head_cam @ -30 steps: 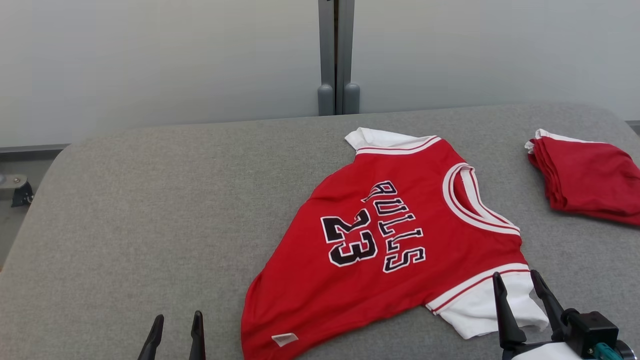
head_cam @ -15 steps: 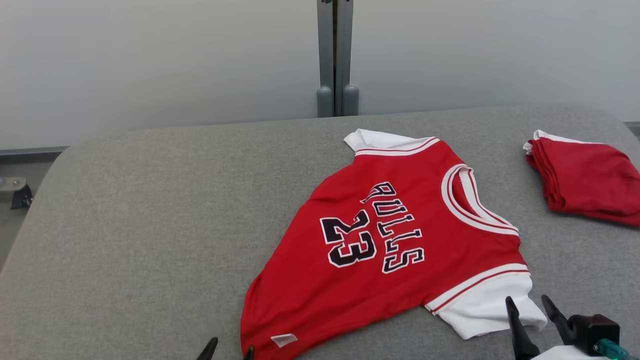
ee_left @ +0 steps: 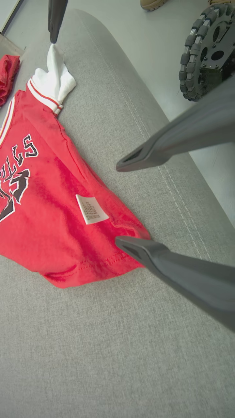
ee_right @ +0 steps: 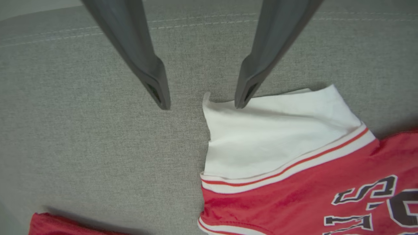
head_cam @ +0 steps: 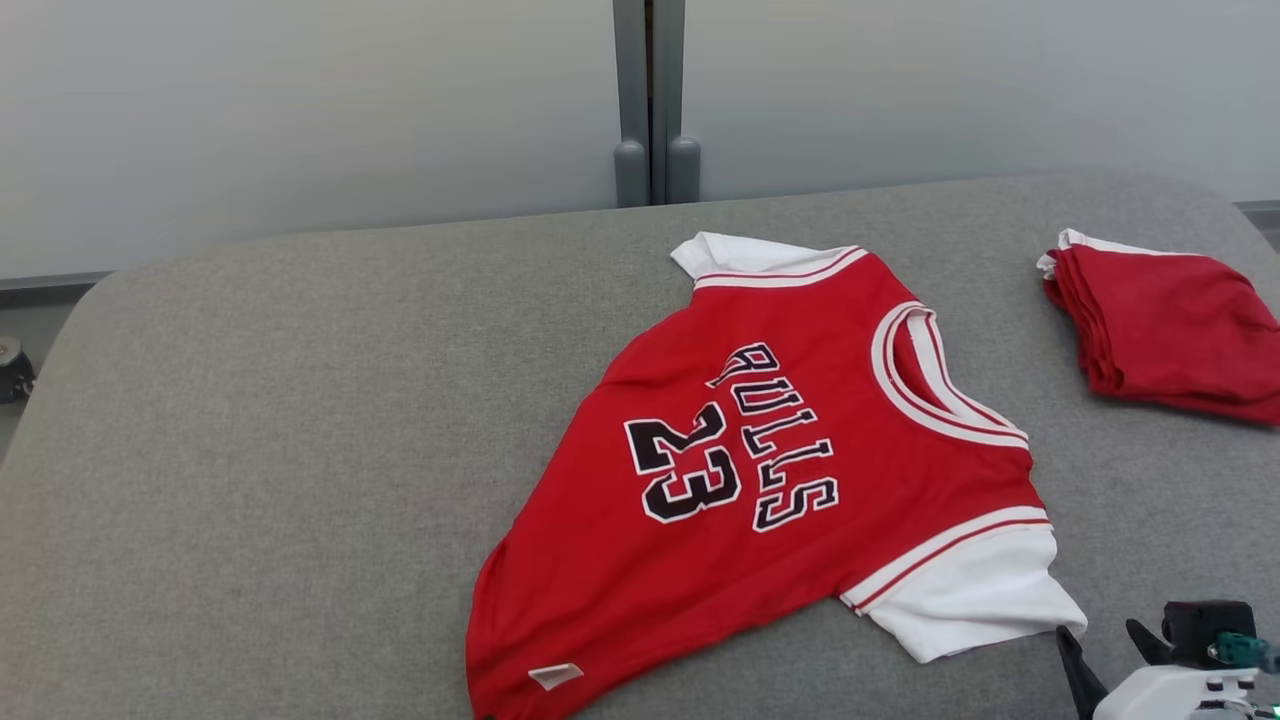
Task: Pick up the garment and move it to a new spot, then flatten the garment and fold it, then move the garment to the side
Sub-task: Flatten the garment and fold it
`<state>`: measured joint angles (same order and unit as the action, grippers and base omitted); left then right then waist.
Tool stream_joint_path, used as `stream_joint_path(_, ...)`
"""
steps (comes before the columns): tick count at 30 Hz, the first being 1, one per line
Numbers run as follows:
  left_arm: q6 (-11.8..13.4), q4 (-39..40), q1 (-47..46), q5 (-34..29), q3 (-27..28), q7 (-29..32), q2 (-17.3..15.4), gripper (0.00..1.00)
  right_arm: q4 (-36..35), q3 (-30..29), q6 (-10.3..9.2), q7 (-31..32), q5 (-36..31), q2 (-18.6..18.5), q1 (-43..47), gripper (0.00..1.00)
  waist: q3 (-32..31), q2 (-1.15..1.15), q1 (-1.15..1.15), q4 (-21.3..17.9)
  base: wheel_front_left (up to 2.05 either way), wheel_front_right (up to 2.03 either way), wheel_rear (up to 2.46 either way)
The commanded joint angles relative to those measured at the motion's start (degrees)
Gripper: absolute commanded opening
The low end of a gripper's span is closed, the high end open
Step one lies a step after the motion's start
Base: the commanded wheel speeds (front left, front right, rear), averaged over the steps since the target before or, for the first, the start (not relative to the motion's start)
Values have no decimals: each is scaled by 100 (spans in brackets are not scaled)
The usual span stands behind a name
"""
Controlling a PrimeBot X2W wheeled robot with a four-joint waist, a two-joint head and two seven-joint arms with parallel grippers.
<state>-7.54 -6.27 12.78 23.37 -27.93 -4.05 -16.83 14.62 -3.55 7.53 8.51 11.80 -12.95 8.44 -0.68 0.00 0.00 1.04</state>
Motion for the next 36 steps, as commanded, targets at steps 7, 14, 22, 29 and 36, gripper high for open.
stream_joint_path(7,9,-139,-315,112,-154,-58,-130,100,361,406,-9,16,206,-235,-454,100,139,0,0,-50,0,0,0)
stream_joint_path(14,9,-386,-585,192,-362,-69,-235,100,721,609,-9,-108,324,-304,-727,100,261,0,0,-13,0,0,0)
stream_joint_path(22,9,-813,-859,247,-513,-195,-315,100,988,778,-9,-206,403,-302,-938,100,405,0,0,-13,0,0,0)
stream_joint_path(29,9,-1228,-1070,369,-704,-247,-347,75,1146,972,-9,-309,508,-303,-1044,100,437,0,0,-41,0,0,0)
stream_joint_path(36,9,-1480,-1195,487,-859,-379,-318,0,1059,961,-9,-529,1162,-160,-1139,0,350,0,0,-84,0,0,0)
